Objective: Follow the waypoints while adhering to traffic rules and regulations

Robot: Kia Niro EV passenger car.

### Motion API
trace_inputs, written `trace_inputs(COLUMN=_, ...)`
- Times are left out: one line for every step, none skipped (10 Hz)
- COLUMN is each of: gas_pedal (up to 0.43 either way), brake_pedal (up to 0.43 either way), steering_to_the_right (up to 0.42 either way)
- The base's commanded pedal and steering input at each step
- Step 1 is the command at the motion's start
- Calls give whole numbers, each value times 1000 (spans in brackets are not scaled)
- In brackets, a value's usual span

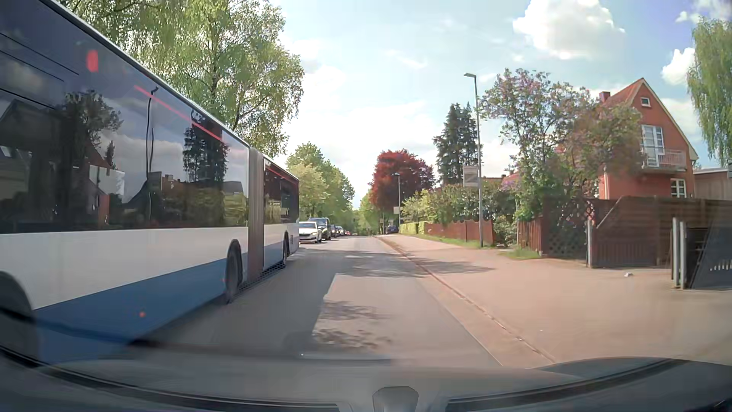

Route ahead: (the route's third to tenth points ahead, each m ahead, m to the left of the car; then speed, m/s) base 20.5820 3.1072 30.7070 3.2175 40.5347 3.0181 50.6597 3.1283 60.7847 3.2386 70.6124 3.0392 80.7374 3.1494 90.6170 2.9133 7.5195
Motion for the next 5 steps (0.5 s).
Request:
trace_inputs(gas_pedal=130, brake_pedal=0, steering_to_the_right=-1)
trace_inputs(gas_pedal=130, brake_pedal=0, steering_to_the_right=-3)
trace_inputs(gas_pedal=130, brake_pedal=0, steering_to_the_right=-3)
trace_inputs(gas_pedal=130, brake_pedal=0, steering_to_the_right=-3)
trace_inputs(gas_pedal=130, brake_pedal=0, steering_to_the_right=-3)
